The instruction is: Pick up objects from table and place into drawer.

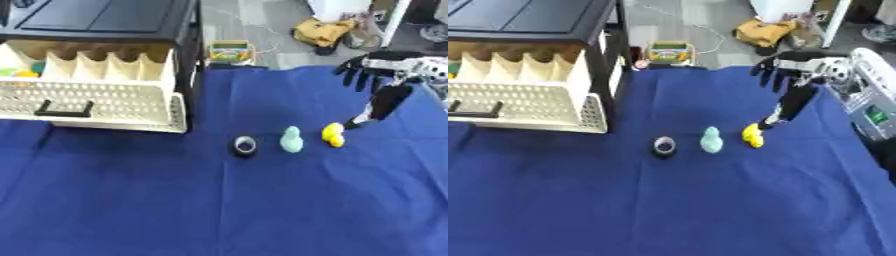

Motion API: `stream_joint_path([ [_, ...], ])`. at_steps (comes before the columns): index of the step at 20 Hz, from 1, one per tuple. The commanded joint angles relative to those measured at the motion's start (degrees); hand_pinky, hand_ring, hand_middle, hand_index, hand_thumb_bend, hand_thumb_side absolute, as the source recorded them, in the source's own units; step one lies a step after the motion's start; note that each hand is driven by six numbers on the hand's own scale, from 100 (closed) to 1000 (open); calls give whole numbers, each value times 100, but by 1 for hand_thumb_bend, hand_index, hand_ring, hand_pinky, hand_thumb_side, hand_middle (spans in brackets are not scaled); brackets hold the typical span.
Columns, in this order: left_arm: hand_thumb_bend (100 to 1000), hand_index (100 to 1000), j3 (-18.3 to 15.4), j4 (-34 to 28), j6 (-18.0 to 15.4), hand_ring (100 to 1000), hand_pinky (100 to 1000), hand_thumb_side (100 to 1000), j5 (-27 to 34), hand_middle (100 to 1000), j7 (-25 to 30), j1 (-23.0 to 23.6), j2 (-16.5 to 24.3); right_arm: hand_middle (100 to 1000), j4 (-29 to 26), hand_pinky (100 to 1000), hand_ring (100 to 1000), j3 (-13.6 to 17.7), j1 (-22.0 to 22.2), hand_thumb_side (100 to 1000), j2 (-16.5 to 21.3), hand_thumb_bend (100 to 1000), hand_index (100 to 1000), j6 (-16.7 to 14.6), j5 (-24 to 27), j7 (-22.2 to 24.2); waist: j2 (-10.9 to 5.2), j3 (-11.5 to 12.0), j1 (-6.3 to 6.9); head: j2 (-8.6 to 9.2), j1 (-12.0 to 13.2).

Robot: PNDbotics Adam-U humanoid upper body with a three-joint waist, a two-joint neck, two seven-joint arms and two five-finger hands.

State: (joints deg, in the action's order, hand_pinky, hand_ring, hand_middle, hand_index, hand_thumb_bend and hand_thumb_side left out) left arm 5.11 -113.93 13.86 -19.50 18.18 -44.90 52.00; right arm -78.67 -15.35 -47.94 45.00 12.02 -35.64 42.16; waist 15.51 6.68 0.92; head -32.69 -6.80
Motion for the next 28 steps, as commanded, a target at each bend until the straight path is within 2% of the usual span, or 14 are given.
stream_joint_path([
  [1, 100, 827, -136, -66, 66, 100, 100, 715, 278, 100, -489, -111, 13, 754, 35, 532, 732, -25, -119, 159, 56, 604, 925, 104, -130, -21, -144, 11, 11, -28, -40],
  [6, 100, 806, -236, -66, 115, 100, 100, 711, 729, 100, -1446, -119, -177, 731, 108, 512, 682, -105, -112, 158, -43, 626, 907, 220, -221, -68, -138, 37, 20, -32, -78],
  [9, 100, 790, -221, -66, 89, 100, 100, 735, 884, 100, -1755, -47, -240, 739, 148, 521, 700, -146, -109, 157, -99, 606, 904, 261, -286, -107, -121, 39, 23, -19, -89],
  [14, 100, 778, -222, -66, 52, 100, 100, 750, 980, 100, -1899, 95, -316, 756, 296, 536, 735, -188, -101, 150, -176, 603, 892, 318, -487, -183, -93, 47, 26, 10, -110],
  [21, 100, 759, -262, -66, 27, 100, 100, 778, 986, 100, -1917, 303, -391, 735, 526, 507, 713, -216, -80, 113, -254, 568, 861, 373, -680, -264, -53, 74, 29, 55, -124],
  [28, 100, 748, -282, -66, 35, 100, 100, 791, 1002, 100, -1897, 419, -450, 705, 660, 490, 696, -184, -26, 115, -289, 564, 831, 484, -724, -362, -27, 70, 38, 84, -124],
])
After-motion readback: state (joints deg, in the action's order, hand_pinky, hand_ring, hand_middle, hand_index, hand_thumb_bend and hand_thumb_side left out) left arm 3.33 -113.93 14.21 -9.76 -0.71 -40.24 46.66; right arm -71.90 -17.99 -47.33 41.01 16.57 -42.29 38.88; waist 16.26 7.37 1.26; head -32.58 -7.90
